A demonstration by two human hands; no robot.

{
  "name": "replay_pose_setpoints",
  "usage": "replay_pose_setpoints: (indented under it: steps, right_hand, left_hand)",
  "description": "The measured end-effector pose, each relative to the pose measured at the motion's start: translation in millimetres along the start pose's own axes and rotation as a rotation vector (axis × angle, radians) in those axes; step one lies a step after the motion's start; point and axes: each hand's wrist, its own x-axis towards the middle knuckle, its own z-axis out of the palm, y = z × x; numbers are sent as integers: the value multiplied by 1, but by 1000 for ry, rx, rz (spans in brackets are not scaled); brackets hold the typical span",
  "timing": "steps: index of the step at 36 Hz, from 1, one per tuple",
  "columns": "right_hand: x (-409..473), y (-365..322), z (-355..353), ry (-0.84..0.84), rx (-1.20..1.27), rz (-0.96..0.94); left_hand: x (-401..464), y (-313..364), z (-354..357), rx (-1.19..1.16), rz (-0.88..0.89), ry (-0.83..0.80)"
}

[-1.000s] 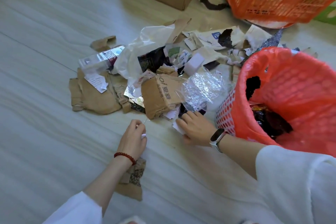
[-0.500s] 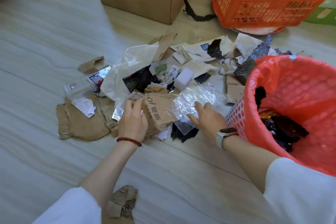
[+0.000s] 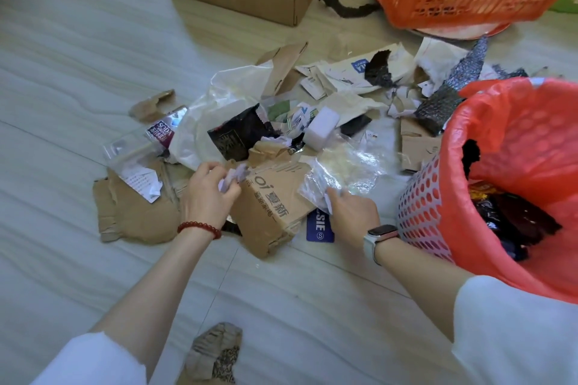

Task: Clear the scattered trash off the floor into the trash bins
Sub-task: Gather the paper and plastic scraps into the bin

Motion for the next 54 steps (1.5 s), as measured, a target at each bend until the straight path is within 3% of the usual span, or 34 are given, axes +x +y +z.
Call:
replay_pose_setpoints:
  steps: [3,6,11,14,23,29,33,36,40,45,49,52,54]
  right_hand:
    - [-10,5,-2,19,65,5]
    - [-28,5,-1,-5,153,2]
    - [-57,1,-12,-66,581,37]
    - [-68,-3,-21,-62,755,140]
    - [-86,-11,-56,-44,1238,299]
    - [-87,-2,-76,-187,1609,389]
    - [-90,0,-84,-307,1600,247]
    - [-92,-2,-86,-285,1564,192]
    - [-87,-1,-83,-49,1282,130]
    - [-90,-2,-76,276,693,-49]
    - [-89,-8,-81,424,386,-235]
    - [-90,-14,-76,328,327,-351]
    - [-93,-18,-68,219,342,-420]
  left_hand:
    - [-22,-2,-7,-78,41,-31]
    - [-45,-8,-14,-164,-58,-49]
    - [-67,4,-32,-307,-200,33]
    - [-72,11,-39,-364,-178,47]
    - [-95,39,-29,-439,-49,-244]
    - [-92,45,-21,-572,-213,-445]
    - [-76,48,-30,-597,-202,-615]
    - [-72,49,-36,-573,-159,-709]
    - [-70,45,-44,-403,-91,-724]
    - [-78,58,-48,-353,-131,-766]
    - [-82,67,-45,-608,-379,-692]
    - [-81,65,-45,-937,-643,-649]
    - [-79,64,-46,-1049,-716,-617]
